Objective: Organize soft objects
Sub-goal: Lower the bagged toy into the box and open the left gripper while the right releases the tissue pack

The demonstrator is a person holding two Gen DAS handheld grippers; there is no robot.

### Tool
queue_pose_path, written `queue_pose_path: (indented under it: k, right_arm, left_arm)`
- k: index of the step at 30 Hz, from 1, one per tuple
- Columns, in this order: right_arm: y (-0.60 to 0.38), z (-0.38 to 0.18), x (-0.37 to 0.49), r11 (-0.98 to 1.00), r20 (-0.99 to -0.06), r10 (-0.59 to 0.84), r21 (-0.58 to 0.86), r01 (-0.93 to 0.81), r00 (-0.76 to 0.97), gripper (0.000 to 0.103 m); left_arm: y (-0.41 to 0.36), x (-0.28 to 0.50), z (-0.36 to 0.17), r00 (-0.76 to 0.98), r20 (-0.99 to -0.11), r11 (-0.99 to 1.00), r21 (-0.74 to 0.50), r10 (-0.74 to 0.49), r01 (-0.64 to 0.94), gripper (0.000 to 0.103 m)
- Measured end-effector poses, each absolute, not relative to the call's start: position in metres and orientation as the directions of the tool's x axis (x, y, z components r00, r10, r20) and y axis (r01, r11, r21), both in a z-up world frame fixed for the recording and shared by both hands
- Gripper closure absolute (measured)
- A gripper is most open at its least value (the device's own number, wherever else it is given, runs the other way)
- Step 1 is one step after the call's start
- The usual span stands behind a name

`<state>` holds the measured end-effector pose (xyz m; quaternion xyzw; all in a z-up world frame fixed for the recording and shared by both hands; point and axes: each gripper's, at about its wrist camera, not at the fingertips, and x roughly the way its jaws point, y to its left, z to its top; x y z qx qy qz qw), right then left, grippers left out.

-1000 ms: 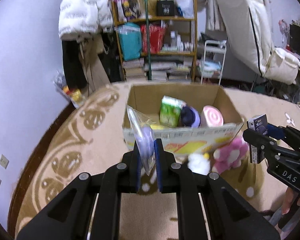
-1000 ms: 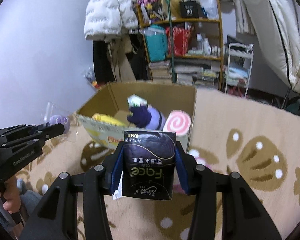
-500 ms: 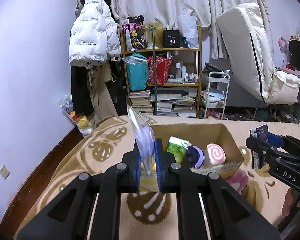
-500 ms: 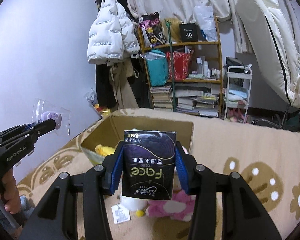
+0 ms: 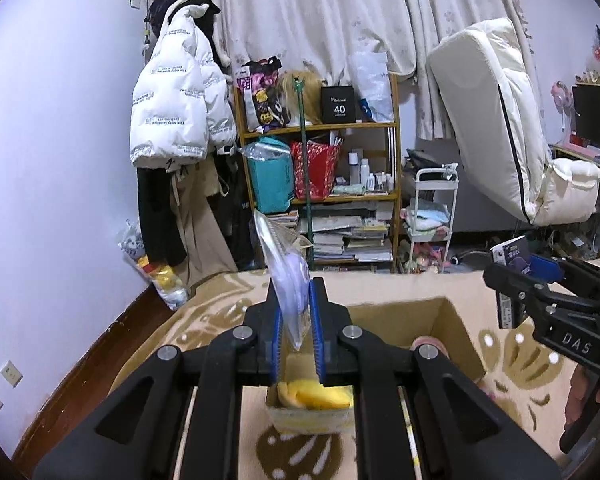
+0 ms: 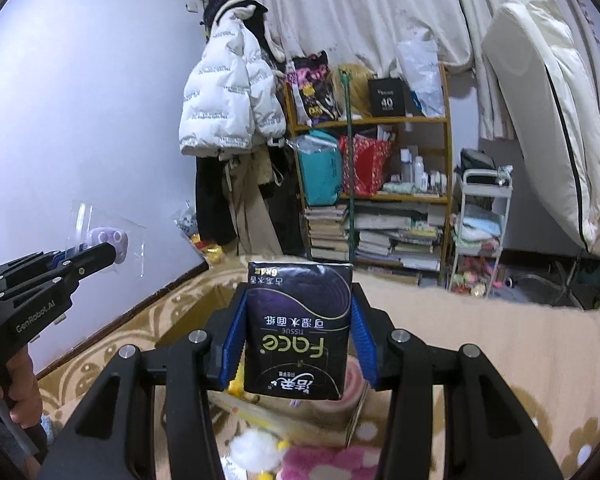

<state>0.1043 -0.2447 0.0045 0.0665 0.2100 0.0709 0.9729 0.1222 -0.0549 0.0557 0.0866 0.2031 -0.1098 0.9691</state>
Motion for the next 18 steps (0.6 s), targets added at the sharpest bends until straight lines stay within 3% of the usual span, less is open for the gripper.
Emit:
queue_pose_path:
  k: [7, 18]
  right_arm:
    - [-0.243, 0.007, 0.126, 0.982, -0.399, 0.178, 0.134, -0.134, 0.9, 0.053]
    - [-0.245, -0.038, 0.148, 0.975, -0.473, 0.2, 0.179, -0.128, 0.858, 0.053]
  left_arm:
    - [-0.056, 0.14, 0.043, 0.883, -0.431, 0.966, 0.082, -0.186, 0.243, 0.091]
    - [-0.063, 0.17, -0.012, 0.826, -0.541, 0.966, 0.092, -0.156, 0.242, 0.091]
